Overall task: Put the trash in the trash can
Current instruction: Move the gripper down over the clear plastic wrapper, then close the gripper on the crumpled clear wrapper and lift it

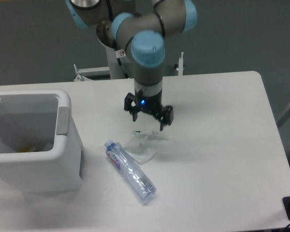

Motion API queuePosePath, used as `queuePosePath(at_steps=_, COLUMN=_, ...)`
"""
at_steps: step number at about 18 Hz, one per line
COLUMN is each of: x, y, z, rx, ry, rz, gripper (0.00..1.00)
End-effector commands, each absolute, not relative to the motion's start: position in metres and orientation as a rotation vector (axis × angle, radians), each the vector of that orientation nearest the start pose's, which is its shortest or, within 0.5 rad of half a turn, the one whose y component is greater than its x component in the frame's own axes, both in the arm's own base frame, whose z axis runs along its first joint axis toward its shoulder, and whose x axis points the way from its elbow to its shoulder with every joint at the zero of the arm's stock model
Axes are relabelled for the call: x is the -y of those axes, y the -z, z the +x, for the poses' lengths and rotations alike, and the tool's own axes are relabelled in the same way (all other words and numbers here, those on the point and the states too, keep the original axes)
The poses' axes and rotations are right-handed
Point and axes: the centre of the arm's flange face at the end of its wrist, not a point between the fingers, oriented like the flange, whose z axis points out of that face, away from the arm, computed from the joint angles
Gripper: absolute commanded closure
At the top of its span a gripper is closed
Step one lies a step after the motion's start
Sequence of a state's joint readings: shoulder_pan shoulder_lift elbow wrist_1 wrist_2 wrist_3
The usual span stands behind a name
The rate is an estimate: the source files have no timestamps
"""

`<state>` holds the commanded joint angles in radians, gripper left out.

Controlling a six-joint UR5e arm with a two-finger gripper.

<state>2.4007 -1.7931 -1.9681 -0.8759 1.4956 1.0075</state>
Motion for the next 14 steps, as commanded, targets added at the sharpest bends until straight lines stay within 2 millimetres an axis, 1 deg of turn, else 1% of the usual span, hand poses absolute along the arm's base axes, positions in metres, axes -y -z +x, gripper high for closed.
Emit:
queuePosePath(at_steps=1, x=-0.456, y=-0.252, z=-0.289, rx=-0.309, ry=-0.012, rz=-3.026, gripper=0.0)
queuePosePath(at_steps=3, x=-0.46, y=-0.241, z=-0.29, rx=-0.316, ry=0.012, rz=-3.035, gripper=0.0)
queuePosePath(at_steps=6, x=-0.47, y=-0.225, z=-0.285, rx=-0.335, ry=0.013, rz=-3.035, gripper=0.0)
queuePosePath(at_steps=8, x=-0.474, y=-0.225, z=-0.283, rx=-0.316, ry=0.001, rz=-3.033, gripper=0.0)
queuePosePath(at_steps=9, x=-0.474, y=-0.226, z=-0.284, rx=-0.277, ry=-0.003, rz=-3.037, gripper=0.08)
queuePosePath(at_steps=10, x=-0.474, y=-0.226, z=-0.285, rx=-0.244, ry=-0.006, rz=-3.041, gripper=0.25)
queuePosePath(at_steps=11, x=-0.475, y=-0.226, z=-0.285, rx=-0.225, ry=-0.005, rz=-3.042, gripper=0.49)
queuePosePath(at_steps=13, x=-0.476, y=-0.226, z=-0.285, rx=-0.193, ry=-0.003, rz=-3.044, gripper=0.88)
queuePosePath(at_steps=14, x=-0.476, y=-0.226, z=-0.285, rx=-0.179, ry=-0.003, rz=-3.045, gripper=1.0)
